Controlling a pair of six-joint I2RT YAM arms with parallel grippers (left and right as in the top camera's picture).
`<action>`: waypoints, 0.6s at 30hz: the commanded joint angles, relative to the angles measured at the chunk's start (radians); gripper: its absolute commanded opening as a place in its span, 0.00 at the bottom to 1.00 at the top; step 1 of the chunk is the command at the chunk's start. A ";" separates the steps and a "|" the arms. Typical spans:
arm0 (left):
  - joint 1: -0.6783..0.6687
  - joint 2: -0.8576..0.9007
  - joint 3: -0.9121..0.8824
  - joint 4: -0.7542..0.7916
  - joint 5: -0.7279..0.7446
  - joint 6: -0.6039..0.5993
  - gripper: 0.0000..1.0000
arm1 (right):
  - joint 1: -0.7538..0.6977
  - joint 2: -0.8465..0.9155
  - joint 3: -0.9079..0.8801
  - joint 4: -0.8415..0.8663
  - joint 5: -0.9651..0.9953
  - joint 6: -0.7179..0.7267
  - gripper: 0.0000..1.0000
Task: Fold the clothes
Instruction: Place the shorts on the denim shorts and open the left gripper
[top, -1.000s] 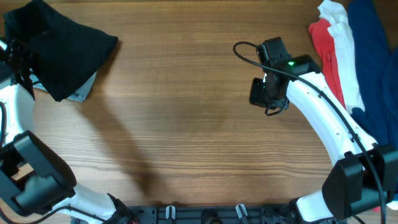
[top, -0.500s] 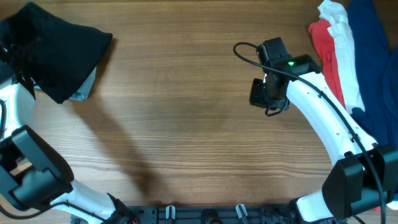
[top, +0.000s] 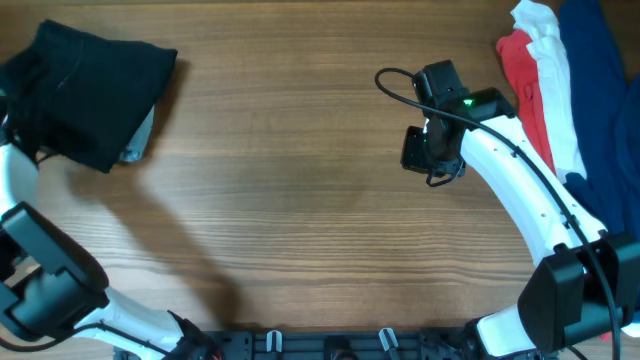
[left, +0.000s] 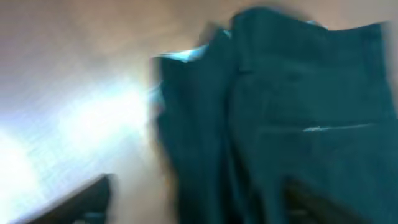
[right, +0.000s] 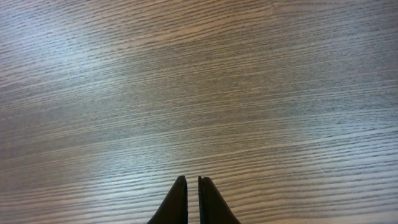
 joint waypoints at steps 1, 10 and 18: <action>0.085 0.000 0.006 -0.098 -0.004 -0.142 1.00 | -0.005 -0.002 -0.001 0.003 0.025 -0.011 0.08; 0.134 -0.105 0.006 -0.148 0.284 -0.085 1.00 | -0.005 -0.002 -0.001 0.025 0.022 -0.011 0.23; -0.043 -0.199 0.006 -0.209 0.326 0.099 1.00 | -0.005 -0.002 -0.001 0.119 -0.086 -0.049 0.59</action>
